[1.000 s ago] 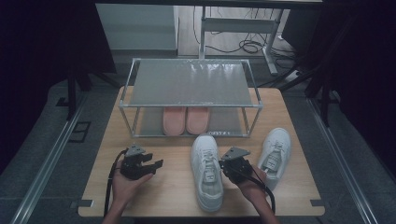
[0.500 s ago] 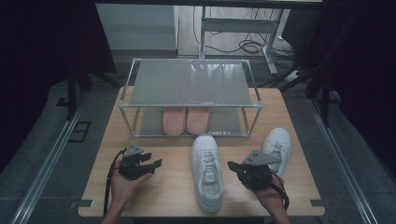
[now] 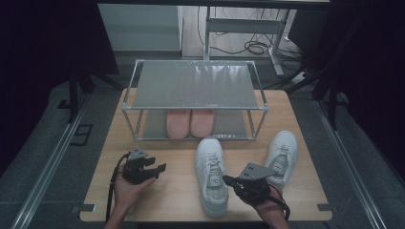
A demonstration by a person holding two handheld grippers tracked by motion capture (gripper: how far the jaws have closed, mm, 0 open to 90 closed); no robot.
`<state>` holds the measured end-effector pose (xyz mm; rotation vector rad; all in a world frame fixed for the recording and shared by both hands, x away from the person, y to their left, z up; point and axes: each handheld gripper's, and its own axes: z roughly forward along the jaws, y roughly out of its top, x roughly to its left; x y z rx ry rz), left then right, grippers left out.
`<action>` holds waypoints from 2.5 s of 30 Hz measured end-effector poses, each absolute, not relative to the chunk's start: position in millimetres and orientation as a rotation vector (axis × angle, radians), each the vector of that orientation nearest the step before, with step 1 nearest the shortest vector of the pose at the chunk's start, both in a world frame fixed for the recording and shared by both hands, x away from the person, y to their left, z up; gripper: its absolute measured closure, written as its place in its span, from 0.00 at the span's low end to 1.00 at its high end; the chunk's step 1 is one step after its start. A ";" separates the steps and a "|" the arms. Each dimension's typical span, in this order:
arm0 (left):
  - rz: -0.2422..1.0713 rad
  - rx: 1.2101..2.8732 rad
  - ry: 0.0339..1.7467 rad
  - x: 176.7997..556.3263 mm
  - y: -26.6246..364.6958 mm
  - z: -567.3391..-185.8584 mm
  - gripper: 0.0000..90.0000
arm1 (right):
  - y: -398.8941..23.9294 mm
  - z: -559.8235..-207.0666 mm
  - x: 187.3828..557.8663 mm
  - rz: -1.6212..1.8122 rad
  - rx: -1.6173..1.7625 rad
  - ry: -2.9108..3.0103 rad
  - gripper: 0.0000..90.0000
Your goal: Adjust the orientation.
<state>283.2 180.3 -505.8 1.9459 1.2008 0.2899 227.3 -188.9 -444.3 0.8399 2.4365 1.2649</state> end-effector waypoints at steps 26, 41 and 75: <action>0.272 1.967 1.207 284.4 178.9 -509.3 0.48 | -176.5 -472.1 229.8 1.143 0.820 2.589 1.00; 0.268 1.971 1.207 284.6 179.5 -510.3 0.48 | -188.2 -468.6 233.1 1.083 0.833 2.606 1.00; 0.275 1.970 1.212 285.0 180.5 -510.8 0.48 | -233.1 -447.2 242.3 1.224 0.903 2.454 0.96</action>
